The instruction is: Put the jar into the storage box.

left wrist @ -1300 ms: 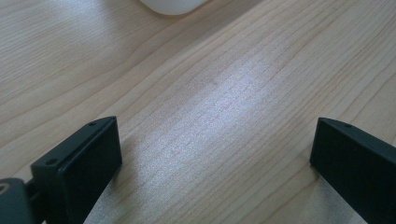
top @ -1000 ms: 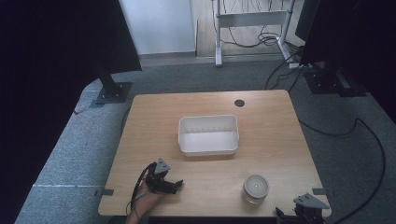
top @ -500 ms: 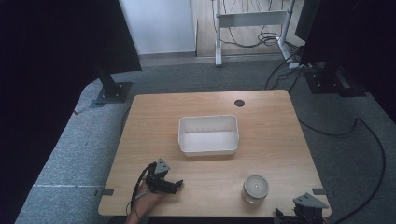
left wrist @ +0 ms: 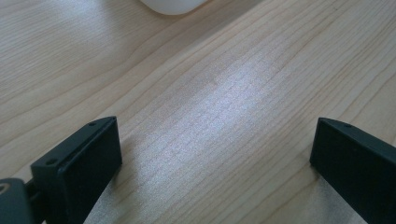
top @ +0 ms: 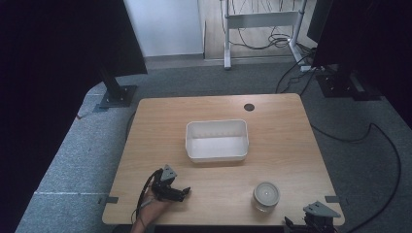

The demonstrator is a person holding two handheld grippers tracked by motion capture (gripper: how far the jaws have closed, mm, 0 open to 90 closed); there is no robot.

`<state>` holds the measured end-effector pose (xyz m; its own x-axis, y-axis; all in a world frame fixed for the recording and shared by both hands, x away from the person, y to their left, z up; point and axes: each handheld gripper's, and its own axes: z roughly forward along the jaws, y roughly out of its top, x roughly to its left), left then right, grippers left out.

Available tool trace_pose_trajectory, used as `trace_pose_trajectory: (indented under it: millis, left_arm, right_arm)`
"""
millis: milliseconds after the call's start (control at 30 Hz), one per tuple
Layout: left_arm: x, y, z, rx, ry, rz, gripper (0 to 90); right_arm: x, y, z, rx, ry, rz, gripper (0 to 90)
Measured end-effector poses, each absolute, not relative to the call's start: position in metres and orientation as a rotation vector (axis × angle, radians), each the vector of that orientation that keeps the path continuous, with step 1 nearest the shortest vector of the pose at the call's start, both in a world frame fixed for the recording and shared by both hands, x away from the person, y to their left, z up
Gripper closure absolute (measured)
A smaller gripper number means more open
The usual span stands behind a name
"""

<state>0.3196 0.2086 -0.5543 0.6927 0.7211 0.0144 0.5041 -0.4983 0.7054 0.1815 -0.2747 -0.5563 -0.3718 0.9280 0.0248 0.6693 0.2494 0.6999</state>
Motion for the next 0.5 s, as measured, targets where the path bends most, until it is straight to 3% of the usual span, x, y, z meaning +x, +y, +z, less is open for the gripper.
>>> trace_pose_trajectory:
  millis: [500]
  left_arm:
    - [0.319,0.209,-0.554,2.206,0.935,0.404,1.7]
  right_arm:
    - [0.181,-0.263,-0.545,1.412,2.149,0.949,1.3]
